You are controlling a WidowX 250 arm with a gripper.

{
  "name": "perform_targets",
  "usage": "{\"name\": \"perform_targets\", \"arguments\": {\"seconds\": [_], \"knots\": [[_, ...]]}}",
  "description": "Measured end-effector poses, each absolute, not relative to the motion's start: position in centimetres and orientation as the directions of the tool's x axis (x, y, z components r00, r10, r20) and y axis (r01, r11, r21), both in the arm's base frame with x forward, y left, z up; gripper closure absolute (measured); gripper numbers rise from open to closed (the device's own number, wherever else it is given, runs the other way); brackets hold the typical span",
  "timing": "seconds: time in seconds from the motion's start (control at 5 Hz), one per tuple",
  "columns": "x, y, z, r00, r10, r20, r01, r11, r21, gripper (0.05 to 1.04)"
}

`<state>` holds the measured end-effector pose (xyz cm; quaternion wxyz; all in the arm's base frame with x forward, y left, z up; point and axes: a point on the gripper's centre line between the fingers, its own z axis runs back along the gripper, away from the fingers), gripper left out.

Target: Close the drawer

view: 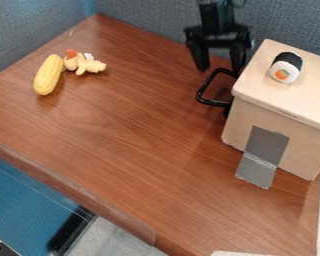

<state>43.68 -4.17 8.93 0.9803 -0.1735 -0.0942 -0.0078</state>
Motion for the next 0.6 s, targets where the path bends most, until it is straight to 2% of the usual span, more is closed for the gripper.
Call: {"name": "perform_targets", "arguments": {"seconds": [0.2,0.4,0.6], "knots": [[42.3,-3.3,10.5,0.976,0.004,0.220,0.060,0.956,-0.286,0.084],[41.0,-2.0,12.0,0.970,-0.032,0.243,0.082,0.977,-0.199,0.084],[39.8,-0.9,12.0,0.972,-0.068,0.224,0.091,0.992,-0.092,0.084]]}}
